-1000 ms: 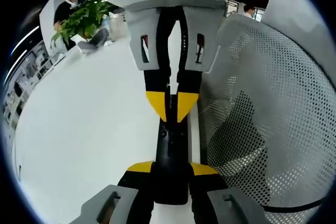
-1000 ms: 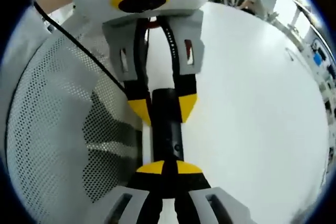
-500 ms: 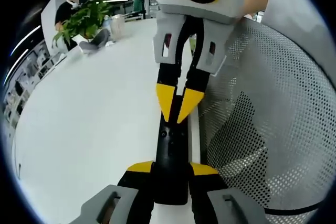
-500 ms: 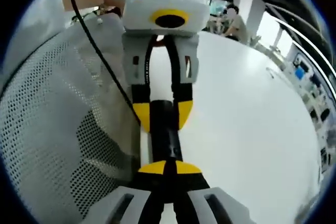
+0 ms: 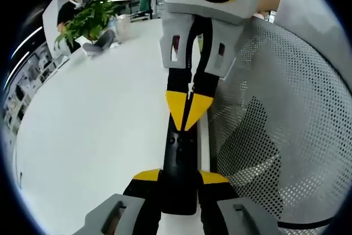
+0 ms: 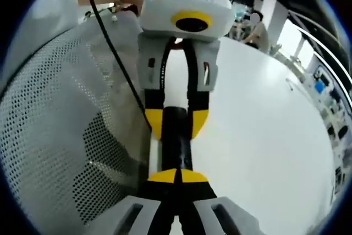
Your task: Press the specified remote control buttons in sequence, fully releasing each button before pressing the next.
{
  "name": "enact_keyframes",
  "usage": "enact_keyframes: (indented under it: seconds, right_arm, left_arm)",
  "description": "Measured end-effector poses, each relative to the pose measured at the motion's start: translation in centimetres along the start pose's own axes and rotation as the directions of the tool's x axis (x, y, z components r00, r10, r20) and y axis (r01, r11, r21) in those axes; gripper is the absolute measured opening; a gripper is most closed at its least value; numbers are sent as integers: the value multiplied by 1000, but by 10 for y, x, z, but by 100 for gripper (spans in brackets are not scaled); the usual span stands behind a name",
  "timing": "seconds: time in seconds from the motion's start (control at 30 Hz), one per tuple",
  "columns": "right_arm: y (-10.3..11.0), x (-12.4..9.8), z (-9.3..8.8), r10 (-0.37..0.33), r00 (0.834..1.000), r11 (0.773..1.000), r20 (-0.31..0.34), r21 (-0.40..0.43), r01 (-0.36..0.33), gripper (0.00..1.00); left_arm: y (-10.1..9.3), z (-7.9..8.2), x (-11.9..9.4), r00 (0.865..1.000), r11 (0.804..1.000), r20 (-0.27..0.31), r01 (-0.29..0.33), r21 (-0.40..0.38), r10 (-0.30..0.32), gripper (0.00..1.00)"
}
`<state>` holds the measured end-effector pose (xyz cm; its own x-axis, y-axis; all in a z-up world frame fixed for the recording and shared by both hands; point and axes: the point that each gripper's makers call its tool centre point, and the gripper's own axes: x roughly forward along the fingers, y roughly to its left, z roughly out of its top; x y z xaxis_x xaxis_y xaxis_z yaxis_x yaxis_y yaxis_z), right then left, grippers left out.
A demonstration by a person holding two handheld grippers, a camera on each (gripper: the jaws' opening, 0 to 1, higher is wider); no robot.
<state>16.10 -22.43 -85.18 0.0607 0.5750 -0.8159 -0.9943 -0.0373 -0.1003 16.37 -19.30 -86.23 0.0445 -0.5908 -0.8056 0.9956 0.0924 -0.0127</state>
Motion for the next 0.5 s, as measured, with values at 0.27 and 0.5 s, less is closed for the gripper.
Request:
enact_keyframes:
  seconds: [0.27,0.5]
  right_arm:
    - [-3,2,0,50,997,995,-67,92,-44,0]
    - [-3,1,-1,70,996,987,-55,151,-61,0]
  left_arm:
    - [0,0,0,1000,1000,-2,4,8,-4,25]
    - [0,0,0,1000,1000,4,3,2,-3,25]
